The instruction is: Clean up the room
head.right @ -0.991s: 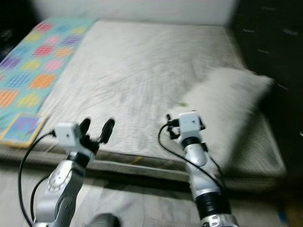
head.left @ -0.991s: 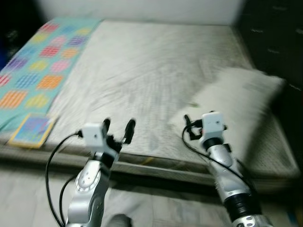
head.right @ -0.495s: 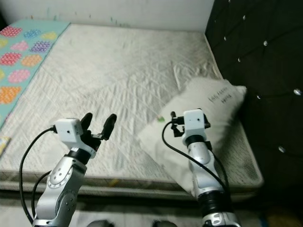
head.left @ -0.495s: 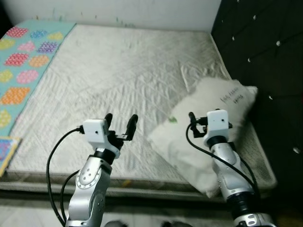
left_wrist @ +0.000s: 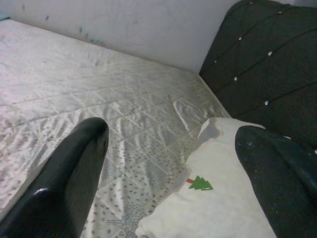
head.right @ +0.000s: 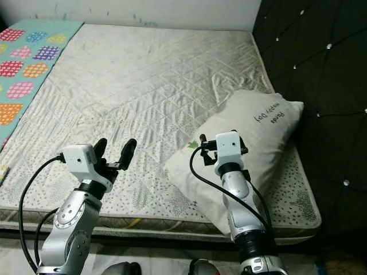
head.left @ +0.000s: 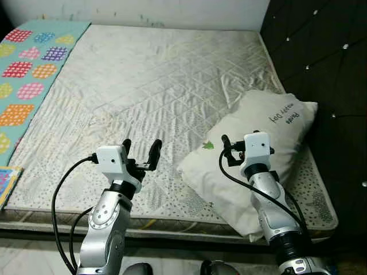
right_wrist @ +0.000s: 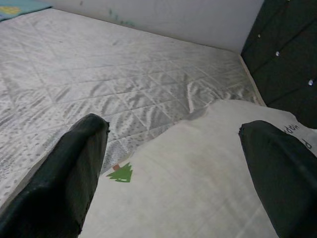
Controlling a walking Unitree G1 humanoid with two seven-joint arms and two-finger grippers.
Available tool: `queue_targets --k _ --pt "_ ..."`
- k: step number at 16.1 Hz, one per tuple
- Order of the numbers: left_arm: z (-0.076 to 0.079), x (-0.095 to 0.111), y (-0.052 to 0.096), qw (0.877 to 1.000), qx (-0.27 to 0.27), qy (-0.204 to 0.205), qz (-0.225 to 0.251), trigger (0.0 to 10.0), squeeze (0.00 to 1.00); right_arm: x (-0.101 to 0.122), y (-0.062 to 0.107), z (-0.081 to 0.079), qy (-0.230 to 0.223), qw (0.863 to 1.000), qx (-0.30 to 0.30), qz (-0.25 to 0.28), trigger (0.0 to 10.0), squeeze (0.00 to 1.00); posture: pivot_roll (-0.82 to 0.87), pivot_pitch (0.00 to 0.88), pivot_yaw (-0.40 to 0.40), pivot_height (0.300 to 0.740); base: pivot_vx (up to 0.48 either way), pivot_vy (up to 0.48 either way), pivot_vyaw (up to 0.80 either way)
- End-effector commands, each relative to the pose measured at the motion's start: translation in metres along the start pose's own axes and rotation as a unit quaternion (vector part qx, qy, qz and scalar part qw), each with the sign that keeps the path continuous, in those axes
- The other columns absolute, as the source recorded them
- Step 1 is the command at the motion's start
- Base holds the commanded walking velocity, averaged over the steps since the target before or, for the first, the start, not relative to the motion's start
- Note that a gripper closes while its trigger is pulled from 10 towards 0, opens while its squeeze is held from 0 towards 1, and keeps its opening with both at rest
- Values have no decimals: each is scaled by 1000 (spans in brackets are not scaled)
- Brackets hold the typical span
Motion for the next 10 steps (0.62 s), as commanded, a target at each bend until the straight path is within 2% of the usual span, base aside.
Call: queue_targets --k 1,2,10 --pt "-3 -3 2 1000 6 -6 -8 10000 0 -1 1 -2 -6 1000 1 1 10000 0 63 163 -23 740 0 0 0" --pt "-3 -3 2 1000 5 -6 -7 10000 0 -1 1 -2 -7 1000 1 1 10000 0 63 163 -23 740 0 0 0" --pt "-1 -2 1 1000 4 -6 -6 10000 0 -1 0 -2 -7 1000 2 1 10000 0 63 162 -25 740 0 -302 0"
Point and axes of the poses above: a point about 5 cm out from each wrist's last joint towards the gripper, its own y axis pointing back from the gripper into the wrist, its own x axis along the axis of the wrist's last joint, z = x × y, the point moved 6 cm from there along -y, pointing out of the wrist towards the gripper, and after that the axes turned 12 degrees about -y, right-handed, at the moved point
